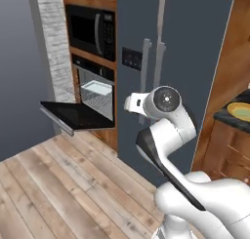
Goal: Take the baked cake out of the oven and place it on the plate for cooling. Then close the oven door.
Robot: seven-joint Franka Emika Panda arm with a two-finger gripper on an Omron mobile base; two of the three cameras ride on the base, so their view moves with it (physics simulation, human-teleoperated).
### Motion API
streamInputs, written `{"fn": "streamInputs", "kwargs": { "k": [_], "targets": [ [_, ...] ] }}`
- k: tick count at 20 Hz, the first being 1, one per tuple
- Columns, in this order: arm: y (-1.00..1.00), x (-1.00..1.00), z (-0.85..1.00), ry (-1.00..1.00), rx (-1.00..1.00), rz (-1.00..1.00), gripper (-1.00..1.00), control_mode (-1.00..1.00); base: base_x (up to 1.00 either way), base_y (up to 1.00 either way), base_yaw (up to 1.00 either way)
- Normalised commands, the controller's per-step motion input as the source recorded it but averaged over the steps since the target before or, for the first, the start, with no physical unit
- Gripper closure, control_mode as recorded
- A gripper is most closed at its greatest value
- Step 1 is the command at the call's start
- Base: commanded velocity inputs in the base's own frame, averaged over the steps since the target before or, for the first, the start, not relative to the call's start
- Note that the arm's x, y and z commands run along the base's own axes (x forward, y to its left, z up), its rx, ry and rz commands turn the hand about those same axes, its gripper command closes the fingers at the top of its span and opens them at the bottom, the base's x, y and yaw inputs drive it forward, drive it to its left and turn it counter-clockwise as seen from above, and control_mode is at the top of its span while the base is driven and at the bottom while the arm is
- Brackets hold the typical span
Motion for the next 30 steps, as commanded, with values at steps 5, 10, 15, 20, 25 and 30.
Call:
{"fn": "streamInputs", "kwargs": {
  "k": [5,10,15,20,25,30],
  "targets": [
    [0.00,0.00,0.00,0.00,0.00,0.00,1.00,1.00,-0.54,-1.00,-0.23],
    [0.00,0.00,0.00,0.00,0.00,0.00,1.00,1.00,-0.05,-0.90,-0.41],
    [0.00,0.00,0.00,0.00,0.00,0.00,1.00,1.00,0.17,-0.68,-0.47],
    [0.00,0.00,0.00,0.00,0.00,0.00,1.00,1.00,0.31,-0.40,-0.40],
    [0.00,0.00,0.00,0.00,0.00,0.00,1.00,1.00,0.69,-0.09,-0.21],
    [0.00,0.00,0.00,0.00,0.00,0.00,1.00,1.00,0.89,0.00,-0.09]
  ]
}}
